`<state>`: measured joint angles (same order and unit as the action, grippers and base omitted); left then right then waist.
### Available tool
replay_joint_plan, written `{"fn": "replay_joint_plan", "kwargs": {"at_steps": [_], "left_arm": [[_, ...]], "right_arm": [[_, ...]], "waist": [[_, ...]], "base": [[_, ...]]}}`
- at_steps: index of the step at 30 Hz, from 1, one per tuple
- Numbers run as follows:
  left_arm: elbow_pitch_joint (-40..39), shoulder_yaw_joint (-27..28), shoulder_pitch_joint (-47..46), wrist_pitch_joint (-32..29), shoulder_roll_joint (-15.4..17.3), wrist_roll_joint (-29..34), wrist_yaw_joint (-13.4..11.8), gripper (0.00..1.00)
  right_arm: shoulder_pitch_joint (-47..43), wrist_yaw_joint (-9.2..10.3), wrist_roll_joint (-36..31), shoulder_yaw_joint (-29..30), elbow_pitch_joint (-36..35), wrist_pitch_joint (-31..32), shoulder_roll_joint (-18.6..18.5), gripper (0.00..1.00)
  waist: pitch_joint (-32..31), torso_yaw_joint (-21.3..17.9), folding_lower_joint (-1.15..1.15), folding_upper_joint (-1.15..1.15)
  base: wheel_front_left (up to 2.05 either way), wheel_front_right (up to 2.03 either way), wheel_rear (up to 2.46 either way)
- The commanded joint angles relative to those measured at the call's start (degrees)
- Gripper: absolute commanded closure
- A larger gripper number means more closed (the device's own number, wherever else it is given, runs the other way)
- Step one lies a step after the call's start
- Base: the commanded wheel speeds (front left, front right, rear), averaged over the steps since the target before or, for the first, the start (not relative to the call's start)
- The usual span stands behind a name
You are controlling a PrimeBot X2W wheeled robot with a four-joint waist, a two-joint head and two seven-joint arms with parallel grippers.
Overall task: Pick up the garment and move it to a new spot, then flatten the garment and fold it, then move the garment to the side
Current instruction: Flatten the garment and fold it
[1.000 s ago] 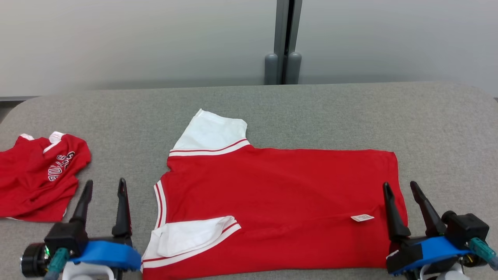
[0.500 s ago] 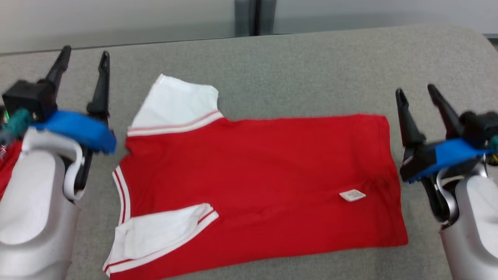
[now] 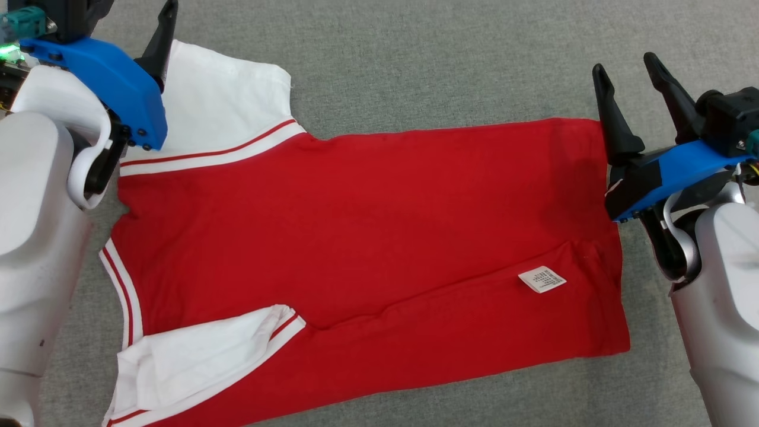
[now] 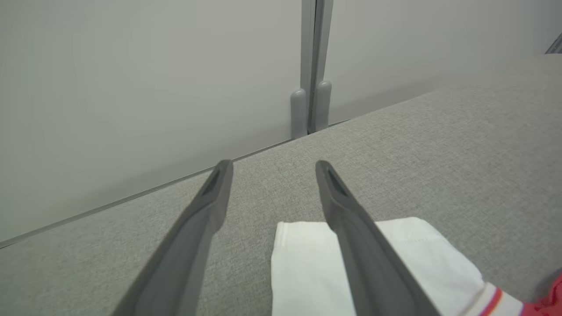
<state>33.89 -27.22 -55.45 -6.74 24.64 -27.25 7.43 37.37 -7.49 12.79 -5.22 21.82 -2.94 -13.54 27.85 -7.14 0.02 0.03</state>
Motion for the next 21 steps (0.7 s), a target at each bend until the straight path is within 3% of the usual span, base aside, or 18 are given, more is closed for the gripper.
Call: {"fn": "replay_joint_plan", "kwargs": {"at_steps": [1,6,21], "left_arm": [[1.21,-1.43,-1.46,-0.77,0.71,-1.01,0.02,0.0],[6.48,-6.93,-4.1,-3.98,1.75,-7.29,0.02,0.0],[11.79,-14.14,-6.73,-7.74,1.81,-18.37,0.03,0.0]], "right_arm": [[0.93,-0.01,0.27,-0.17,0.55,-0.5,-0.44,0.0],[2.02,-0.01,0.69,-1.31,2.16,-1.45,0.02,0.0],[4.85,-0.01,2.21,-3.66,5.27,-2.39,0.14,0.0]], "waist": [[0.58,-0.18,-0.02,-0.03],[2.51,-1.08,-0.02,-0.03],[4.41,-2.54,-0.02,-0.03]], "base": [[0.0,0.0,0.0],[0.0,0.0,0.0],[0.0,0.0,0.0]]}}
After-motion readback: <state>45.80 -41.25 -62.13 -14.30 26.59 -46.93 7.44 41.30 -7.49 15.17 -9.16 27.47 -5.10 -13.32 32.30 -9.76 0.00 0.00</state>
